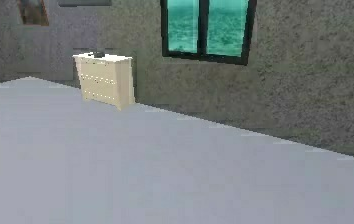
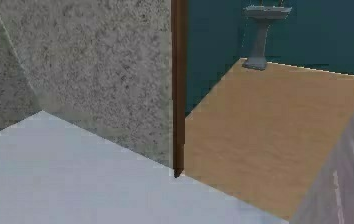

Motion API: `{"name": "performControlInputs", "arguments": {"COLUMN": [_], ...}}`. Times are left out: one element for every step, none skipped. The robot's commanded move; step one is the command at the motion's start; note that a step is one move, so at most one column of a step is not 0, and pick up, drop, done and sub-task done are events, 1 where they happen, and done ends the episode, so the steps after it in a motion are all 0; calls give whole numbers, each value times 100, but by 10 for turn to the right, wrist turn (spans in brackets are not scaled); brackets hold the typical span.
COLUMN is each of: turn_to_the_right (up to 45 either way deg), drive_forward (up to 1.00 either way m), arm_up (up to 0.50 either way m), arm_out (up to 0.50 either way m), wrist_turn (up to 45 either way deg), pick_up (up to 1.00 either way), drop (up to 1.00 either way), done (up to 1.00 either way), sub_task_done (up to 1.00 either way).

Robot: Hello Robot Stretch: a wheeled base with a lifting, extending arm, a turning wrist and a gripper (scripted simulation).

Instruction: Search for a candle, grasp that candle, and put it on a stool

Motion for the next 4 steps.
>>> {"name": "performControlInputs", "arguments": {"turn_to_the_right": [360,0,-450,-420], "drive_forward": [0,25,0,0], "arm_up": [0,0,0,0], "arm_out": [0,0,0,0], "wrist_turn": [0,0,0,0], "pick_up": [0,0,0,0], "drop": [0,0,0,0], "done": [0,0,0,0], "sub_task_done": [0,0,0,0]}}
